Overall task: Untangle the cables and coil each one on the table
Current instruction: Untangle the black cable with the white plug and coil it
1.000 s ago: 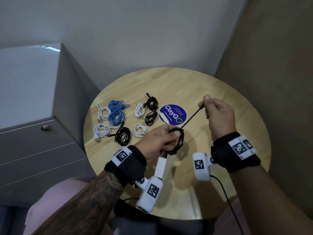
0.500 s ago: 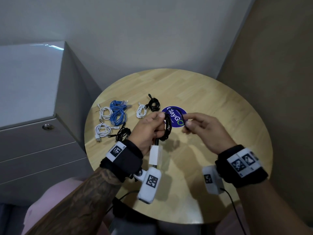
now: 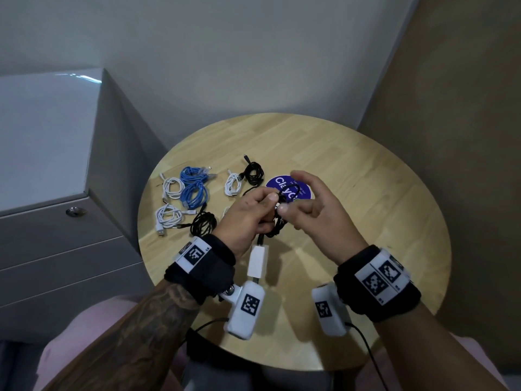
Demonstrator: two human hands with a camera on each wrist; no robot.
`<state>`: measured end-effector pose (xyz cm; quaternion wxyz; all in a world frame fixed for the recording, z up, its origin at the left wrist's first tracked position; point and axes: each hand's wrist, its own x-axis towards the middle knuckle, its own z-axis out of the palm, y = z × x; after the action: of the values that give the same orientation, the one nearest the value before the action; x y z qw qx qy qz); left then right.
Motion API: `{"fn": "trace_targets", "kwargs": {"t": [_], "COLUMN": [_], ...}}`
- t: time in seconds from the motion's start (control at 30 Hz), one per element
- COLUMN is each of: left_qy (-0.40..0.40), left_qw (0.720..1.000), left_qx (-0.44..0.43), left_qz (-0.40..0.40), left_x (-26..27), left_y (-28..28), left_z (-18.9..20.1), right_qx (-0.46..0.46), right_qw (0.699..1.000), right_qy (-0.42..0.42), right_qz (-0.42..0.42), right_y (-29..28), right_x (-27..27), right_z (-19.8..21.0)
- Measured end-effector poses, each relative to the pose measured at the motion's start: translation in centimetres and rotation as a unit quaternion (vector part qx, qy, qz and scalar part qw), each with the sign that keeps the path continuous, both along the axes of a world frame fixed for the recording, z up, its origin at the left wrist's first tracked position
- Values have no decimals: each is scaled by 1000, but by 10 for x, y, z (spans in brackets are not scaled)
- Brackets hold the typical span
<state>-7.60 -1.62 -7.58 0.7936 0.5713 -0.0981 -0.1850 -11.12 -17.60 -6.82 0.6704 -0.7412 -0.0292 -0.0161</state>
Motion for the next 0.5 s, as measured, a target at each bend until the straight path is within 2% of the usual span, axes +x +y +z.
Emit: {"fn": "trace_targets", "kwargs": {"t": [0.13, 0.2, 0.3, 0.4, 0.5], "left_qy": [-43, -47, -20, 24, 67], "left_qw": [998, 998, 1000, 999, 994], "left_qx": [46, 38, -3, -25, -86], "left_qz": [-2, 5, -5, -17, -20], "left_x": [-4, -5, -5, -6, -7], "left_y": [0, -1, -3, -6, -6], "left_z": [3, 4, 3, 3, 5], "right_qx": [-57, -76, -61, -9, 0], "right_qw": [998, 997, 998, 999, 998], "right_qy": [-10, -10, -18, -27, -53], "right_qz": [15, 17, 1, -32, -36], "right_y": [2, 5, 15, 26, 24], "right_x": [-1, -1, -2, -5, -7], "right_z": [-7, -8, -10, -11, -5]}}
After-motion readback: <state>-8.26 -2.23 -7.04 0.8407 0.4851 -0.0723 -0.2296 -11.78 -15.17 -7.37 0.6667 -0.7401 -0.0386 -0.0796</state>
